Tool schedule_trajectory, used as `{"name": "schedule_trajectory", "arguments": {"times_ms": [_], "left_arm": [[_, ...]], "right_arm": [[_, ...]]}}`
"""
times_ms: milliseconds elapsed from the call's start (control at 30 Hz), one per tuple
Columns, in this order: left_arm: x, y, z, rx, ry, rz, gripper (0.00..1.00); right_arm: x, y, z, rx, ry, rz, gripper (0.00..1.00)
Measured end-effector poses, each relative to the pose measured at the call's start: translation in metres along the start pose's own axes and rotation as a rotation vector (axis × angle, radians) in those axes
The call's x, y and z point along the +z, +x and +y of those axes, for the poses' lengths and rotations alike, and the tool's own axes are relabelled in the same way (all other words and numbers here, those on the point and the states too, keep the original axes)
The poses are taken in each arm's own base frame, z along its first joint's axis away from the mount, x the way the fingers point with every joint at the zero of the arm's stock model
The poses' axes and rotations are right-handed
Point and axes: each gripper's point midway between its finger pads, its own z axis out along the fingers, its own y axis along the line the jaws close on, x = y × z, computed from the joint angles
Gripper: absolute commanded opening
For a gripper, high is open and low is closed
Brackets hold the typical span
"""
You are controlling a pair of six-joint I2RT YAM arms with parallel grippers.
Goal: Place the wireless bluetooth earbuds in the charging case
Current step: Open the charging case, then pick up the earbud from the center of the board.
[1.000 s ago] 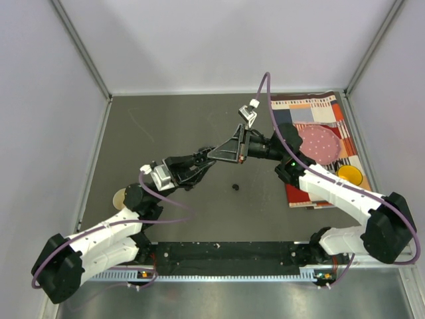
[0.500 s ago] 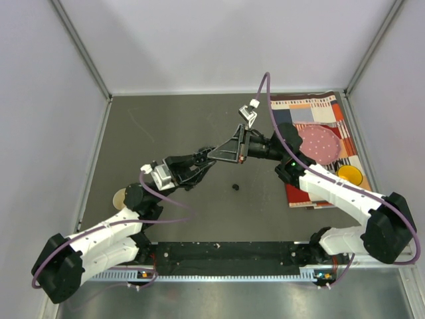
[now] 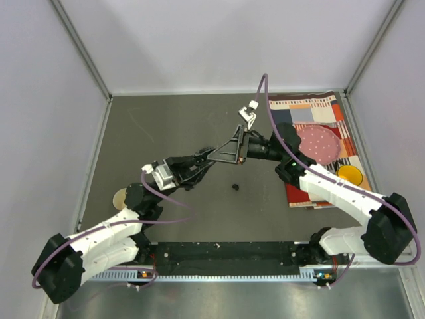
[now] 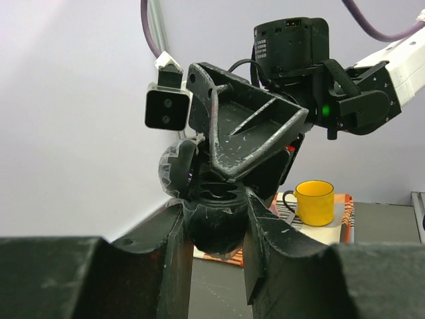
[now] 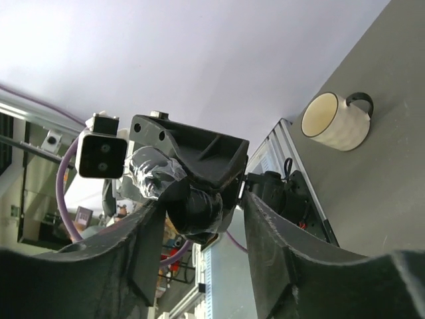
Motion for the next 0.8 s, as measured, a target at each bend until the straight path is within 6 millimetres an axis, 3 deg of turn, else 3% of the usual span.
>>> {"name": "schedule_trajectory", "arguments": {"times_ms": [100,233,500,633,800], "left_arm": [[-0.001,0.001,0.004,-0.004,-0.028,-0.001,0.00],[-0.007,0.002,0.012,-0.001,-0.082,-0.008,0.00],[-0.022,0.003,0.023,-0.015,-0.173,-0.024,0.00],[-0.030,-0.009,0.032,-0.001,-0.222,-0.055,0.00],[-0.038,-0.026,0.035,0.025,-0.239,-0.072,0.00]], "right_arm": [[-0.001,0.003,-0.006,-0.005,0.022,0.010,0.66],[-0.005,0.003,-0.007,-0.035,0.044,0.005,0.68],[-0.034,-0.022,0.003,-0.177,0.124,-0.126,0.61],[-0.053,-0.036,-0.024,-0.221,0.296,-0.211,0.51],[-0.080,-0.030,-0.091,-0.213,0.600,-0.199,0.46]]}}
